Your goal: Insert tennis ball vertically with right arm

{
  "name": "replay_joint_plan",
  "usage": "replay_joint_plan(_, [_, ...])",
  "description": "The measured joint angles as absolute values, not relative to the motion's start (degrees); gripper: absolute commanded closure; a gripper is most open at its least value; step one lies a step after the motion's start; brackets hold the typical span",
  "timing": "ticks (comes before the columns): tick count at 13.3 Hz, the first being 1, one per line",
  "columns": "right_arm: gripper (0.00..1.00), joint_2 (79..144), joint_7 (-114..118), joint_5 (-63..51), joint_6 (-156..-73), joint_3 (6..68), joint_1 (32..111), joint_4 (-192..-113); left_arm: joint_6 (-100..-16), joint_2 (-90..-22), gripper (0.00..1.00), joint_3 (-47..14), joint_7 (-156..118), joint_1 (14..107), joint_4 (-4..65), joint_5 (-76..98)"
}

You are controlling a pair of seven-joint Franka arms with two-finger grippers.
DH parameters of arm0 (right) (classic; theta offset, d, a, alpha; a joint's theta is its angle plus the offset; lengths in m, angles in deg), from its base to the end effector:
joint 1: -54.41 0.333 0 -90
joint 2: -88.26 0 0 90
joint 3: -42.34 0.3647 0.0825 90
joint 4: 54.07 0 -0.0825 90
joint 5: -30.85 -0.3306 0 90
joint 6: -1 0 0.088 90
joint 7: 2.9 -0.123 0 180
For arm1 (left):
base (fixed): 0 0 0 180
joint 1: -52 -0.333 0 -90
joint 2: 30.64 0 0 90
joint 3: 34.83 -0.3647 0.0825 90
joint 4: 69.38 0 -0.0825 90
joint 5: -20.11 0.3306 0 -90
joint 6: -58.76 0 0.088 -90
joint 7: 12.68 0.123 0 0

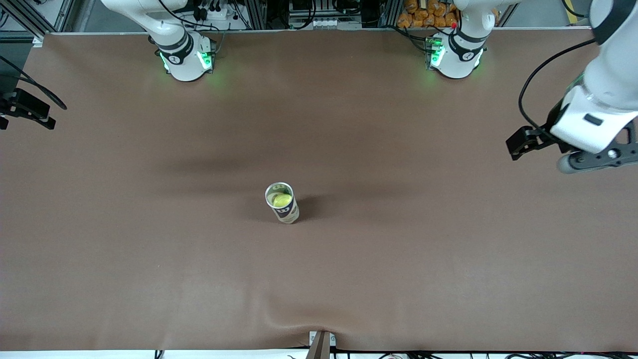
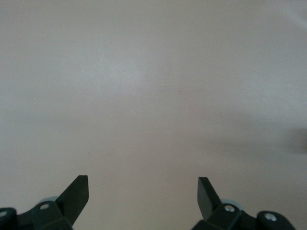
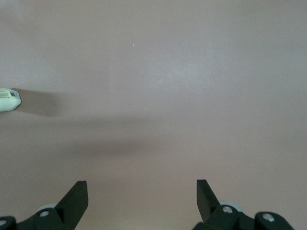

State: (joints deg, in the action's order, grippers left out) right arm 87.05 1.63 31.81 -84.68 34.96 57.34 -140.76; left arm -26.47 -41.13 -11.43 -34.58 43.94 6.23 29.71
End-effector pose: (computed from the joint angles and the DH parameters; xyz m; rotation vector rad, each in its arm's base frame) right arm 0.4846 -0.0408 0.6849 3.1274 0.0002 0.0035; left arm 0.5459 -0.0988 0.6646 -3.0443 -0.2050 -0.0444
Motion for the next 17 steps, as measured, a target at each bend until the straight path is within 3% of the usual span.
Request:
replay_joint_plan(2, [0.00,87.1,1.6,31.8,-84.7,35.0,57.3,-140.8,-26.4,-39.8,0.00,-19.2,-33.8,48.5,6.3,25.9])
replay_joint_plan(9, [0.00,87.1,1.6,31.8,-85.0,35.0,57.3,-140.8,-26.2,-36.4,0.00,-34.9,-30.9,59.7,10.2,24.8])
replay_joint_plan(17, [0.00,87.2,1.6,31.8,-85.0,35.0,57.4,-140.8,-28.5,-30.8,0.00,-36.3,-29.9,57.9,21.3,21.3])
